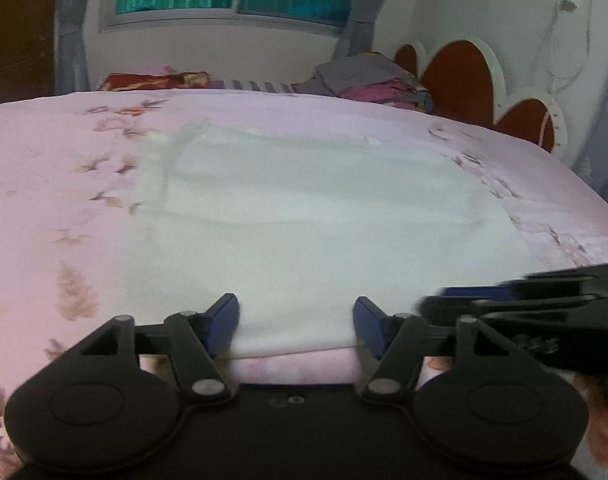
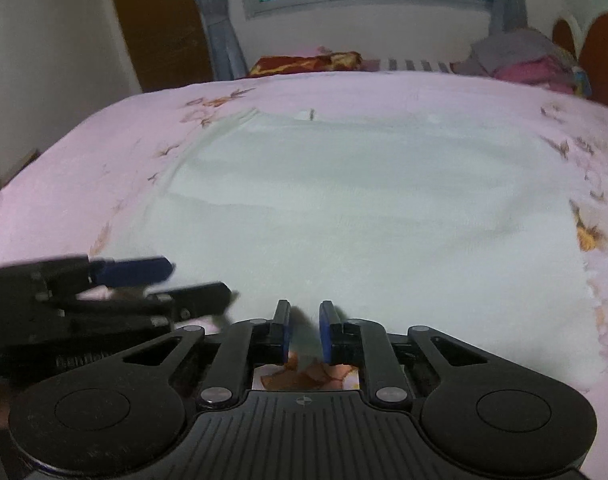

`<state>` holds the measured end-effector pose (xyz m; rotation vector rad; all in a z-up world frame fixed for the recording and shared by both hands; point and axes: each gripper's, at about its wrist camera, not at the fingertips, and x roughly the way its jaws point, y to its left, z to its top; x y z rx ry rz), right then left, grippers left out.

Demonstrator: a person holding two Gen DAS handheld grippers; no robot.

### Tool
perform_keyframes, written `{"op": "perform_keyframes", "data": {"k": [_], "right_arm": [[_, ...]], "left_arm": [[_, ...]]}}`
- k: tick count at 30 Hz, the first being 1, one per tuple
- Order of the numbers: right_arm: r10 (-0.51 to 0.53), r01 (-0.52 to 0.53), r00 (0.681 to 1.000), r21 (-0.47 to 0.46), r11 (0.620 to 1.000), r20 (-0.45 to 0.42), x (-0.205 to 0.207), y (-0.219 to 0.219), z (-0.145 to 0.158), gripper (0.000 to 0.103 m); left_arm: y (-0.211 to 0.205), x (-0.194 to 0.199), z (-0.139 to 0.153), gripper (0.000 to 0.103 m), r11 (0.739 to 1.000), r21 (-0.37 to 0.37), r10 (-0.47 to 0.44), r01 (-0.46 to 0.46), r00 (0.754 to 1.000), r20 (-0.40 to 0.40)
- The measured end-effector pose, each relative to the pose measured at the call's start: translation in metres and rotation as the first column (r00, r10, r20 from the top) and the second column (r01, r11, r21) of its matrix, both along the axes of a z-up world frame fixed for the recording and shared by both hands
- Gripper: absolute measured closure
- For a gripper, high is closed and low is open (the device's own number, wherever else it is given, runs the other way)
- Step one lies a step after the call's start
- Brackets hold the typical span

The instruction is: Fold small clothes

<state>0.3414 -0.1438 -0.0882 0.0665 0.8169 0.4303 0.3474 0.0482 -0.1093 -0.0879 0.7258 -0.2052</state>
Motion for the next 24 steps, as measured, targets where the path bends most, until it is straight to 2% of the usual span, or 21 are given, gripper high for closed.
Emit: {"op": "perform_keyframes", "data": {"k": [7,12,14,17,20,22,24], "right_arm": [[-0.140,0.140,0.990,-0.027,0.990,0.005,-0.004,-0.056,-0.003,0.087],[-0.252,0.252,0.968,-0.065,0.966,0.001,-0.011,-0.106,-0.005,0.087],[-0.274,0.273,0.962,-0.052,0.961,-0.015,-0.015,-0.121,-0.006,0.087],[-0.252,0.251,0.968,-0.085,0.964,-0.001,-0.015,-0.116,-0.001,0.087],[-0.249,0.249,0.968,-0.071,0.966,0.018,-0.019,-0.112,0.004,0.087],[-0.249,0.248,0.968,-0.107,0.963,0.000,-0.017,-0.110,-0.003,0.087],[-0.251,0.249,0.968,-0.101,0.963,-0.004,-0.017,-0.111,-0.004,0.087]], "left_arm": [[0.029,-0.012,0.000,0.038,0.998,0.000,0.067,-0.067,0.998,-0.002],[0.031,-0.016,0.000,0.038,0.998,0.017,0.068,-0.068,0.998,-0.005],[0.028,-0.015,0.001,0.038,0.997,0.020,0.076,-0.076,0.997,-0.007],[0.026,-0.018,0.008,0.037,0.997,0.014,0.073,-0.073,0.997,0.015],[0.029,-0.014,0.002,0.037,0.997,0.017,0.076,-0.076,0.997,-0.023],[0.033,-0.014,0.000,0.037,0.997,0.000,0.078,-0.078,0.997,-0.028],[0.033,-0.014,0.001,0.037,0.997,0.014,0.071,-0.071,0.997,-0.032]]}}
